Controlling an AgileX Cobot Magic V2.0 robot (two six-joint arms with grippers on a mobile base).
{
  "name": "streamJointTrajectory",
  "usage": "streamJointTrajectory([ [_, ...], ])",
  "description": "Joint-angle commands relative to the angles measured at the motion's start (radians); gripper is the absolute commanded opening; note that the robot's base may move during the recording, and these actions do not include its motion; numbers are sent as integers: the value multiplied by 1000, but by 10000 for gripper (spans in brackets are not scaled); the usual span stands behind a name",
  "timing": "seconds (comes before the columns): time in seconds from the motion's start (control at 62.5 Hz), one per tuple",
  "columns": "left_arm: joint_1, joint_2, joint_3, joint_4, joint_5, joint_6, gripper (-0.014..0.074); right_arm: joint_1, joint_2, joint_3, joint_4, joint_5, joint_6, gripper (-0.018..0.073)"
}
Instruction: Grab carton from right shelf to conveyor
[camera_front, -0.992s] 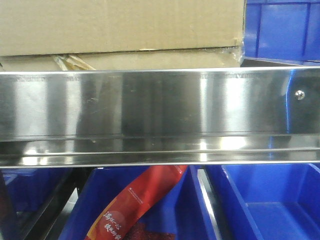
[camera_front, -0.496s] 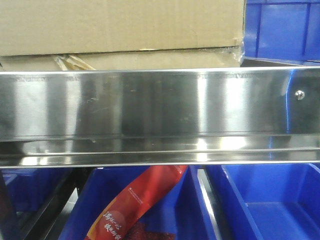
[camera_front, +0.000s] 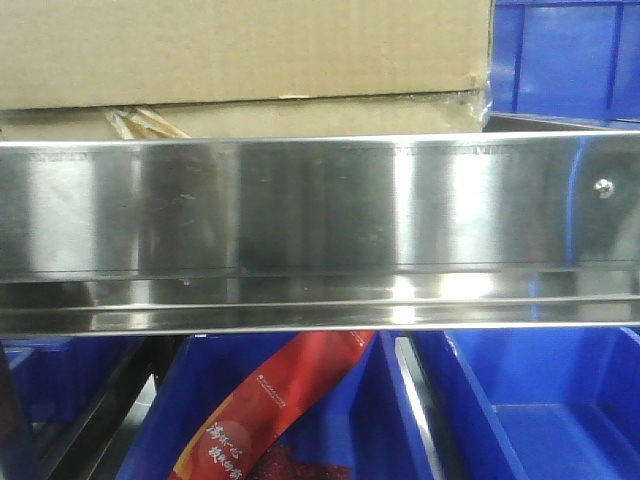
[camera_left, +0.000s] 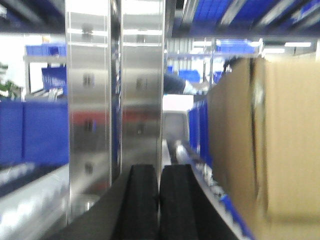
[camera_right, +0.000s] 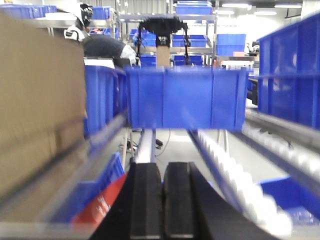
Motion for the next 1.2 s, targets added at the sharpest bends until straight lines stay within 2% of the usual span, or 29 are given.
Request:
streamJointTrajectory([
  [0.0, 1, -2, -120, 32, 89, 1, 62, -2, 0, -134, 4, 104, -5, 3],
  [0.048, 1, 5, -203, 56, 175, 1, 114, -2, 22, -201, 4, 133, -5, 92],
  [0.128, 1, 52, -312, 71, 286, 1, 218, -2, 74, -295, 8, 152, -5, 293],
  [0.192, 1, 100, -387, 71, 354, 1, 310, -2, 118, -345, 8, 157, -5, 421],
  [0.272, 1, 156, -456, 63, 389, 1, 380, -2, 180, -393, 8, 168, -5, 575],
  [0.4, 1, 250, -530, 33, 404, 1, 456, -2, 258, -421, 8, 171, -5, 565],
  [0.464, -21, 298, -572, 33, 437, 1, 468, -2, 296, -443, 8, 178, -5, 560],
  [0.544, -82, 360, -630, 33, 490, 12, 466, 2, 351, -502, 8, 222, -5, 560],
  [0.656, -204, 460, -740, 33, 591, 64, 466, 56, 428, -599, 8, 263, -5, 560],
  [0.896, -455, 761, -984, 31, 680, 66, 466, 272, 688, -824, 10, 367, -5, 560],
  [0.96, -499, 837, -1050, 31, 688, 66, 466, 315, 752, -879, 8, 397, -5, 560],
  [1.088, -517, 1003, -1228, 27, 733, 54, 466, 370, 925, -1051, 8, 510, -5, 560],
  [1.184, -503, 1140, -1397, 58, 809, -26, 466, 377, 1061, -1227, 8, 634, -5, 560],
])
